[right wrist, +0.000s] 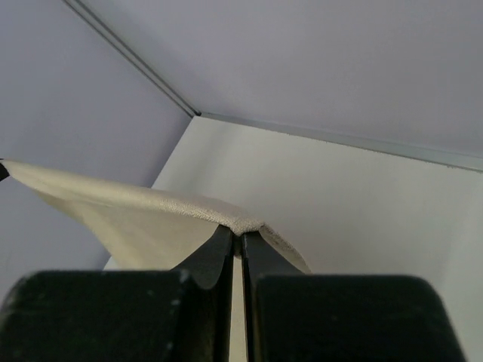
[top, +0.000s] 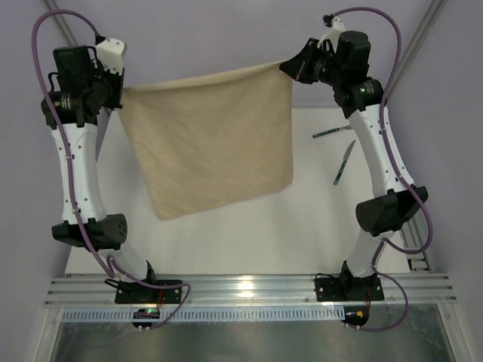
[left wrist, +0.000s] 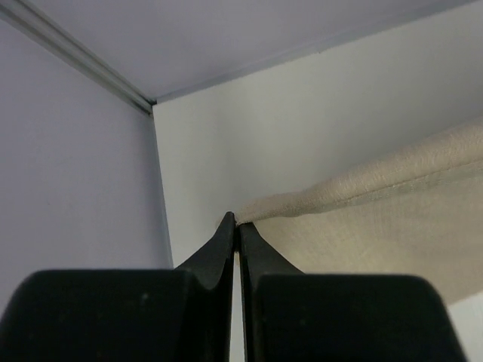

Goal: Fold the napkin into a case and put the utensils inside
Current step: Flatten out the crumpled napkin at the center of the board, then fold and flatten the napkin at the center of the board.

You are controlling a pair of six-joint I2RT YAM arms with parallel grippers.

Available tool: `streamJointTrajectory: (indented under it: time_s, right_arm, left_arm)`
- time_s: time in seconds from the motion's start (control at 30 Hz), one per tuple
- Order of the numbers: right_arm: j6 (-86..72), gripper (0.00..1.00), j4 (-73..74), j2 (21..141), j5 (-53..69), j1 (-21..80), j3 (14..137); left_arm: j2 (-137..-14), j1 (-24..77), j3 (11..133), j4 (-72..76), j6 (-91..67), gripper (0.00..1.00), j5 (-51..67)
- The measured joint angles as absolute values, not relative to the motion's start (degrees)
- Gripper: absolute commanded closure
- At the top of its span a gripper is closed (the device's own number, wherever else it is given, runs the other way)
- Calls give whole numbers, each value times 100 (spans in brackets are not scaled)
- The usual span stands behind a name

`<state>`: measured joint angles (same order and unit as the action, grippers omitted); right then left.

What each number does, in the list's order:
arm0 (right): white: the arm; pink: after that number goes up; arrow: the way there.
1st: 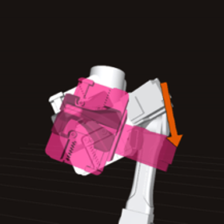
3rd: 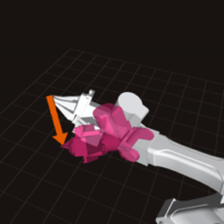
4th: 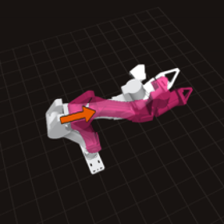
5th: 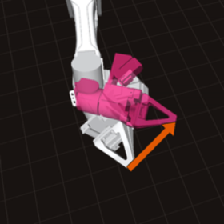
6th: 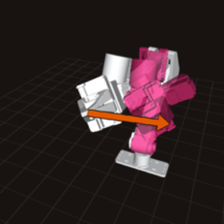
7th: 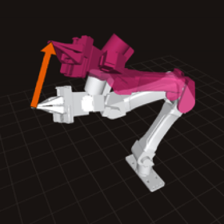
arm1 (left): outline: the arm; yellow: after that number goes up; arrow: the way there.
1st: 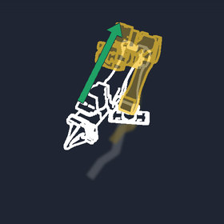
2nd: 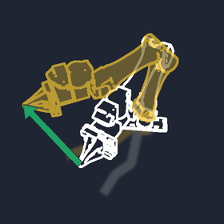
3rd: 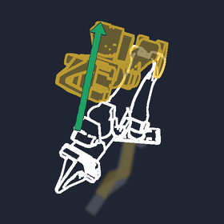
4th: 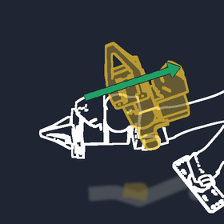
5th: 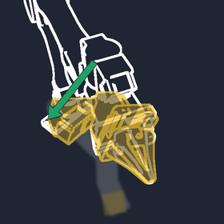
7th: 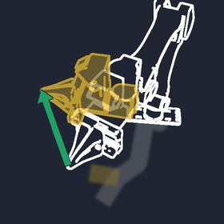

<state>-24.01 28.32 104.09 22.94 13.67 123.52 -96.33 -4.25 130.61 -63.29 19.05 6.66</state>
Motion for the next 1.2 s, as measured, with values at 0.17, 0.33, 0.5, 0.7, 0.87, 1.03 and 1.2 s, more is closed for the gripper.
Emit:
streamJointTrajectory:
  time_s: [0.17, 0.33, 0.5, 0.7, 0.87, 1.03, 1.2]
  right_arm:
    - [-2587, 96, 2596, 10372, 2532, 1212, 12835]
    - [-2536, 96, 2226, 9640, 2617, 1085, 12095]
    - [-2410, 96, 1747, 8379, 2536, 1035, 9780]
    - [-2390, 96, 1490, 7424, 2355, 1044, 6451]
    - [-2447, 96, 1643, 7164, 2086, 1304, 4425]
    - [-2751, 96, 1761, 6545, 1752, 2008, 3339]
    - [-3175, 96, 1944, 6119, 1378, 2652, 2941]
  left_arm:
    - [-9660, -464, 13659, -5988, 1671, 100, 838]
    - [-9286, -464, 13402, -5629, 1684, 100, 1227]
    - [-8379, -482, 11332, -5319, 2182, 100, 1715]
    - [-7773, -482, 7970, -5140, 3162, 100, 1977]
    - [-7345, -475, 5723, -5168, 3791, 100, 1933]
    - [-6807, -493, 4587, -5225, 4296, 100, 1708]
    - [-6379, -502, 4036, -5553, 4580, 100, 1466]
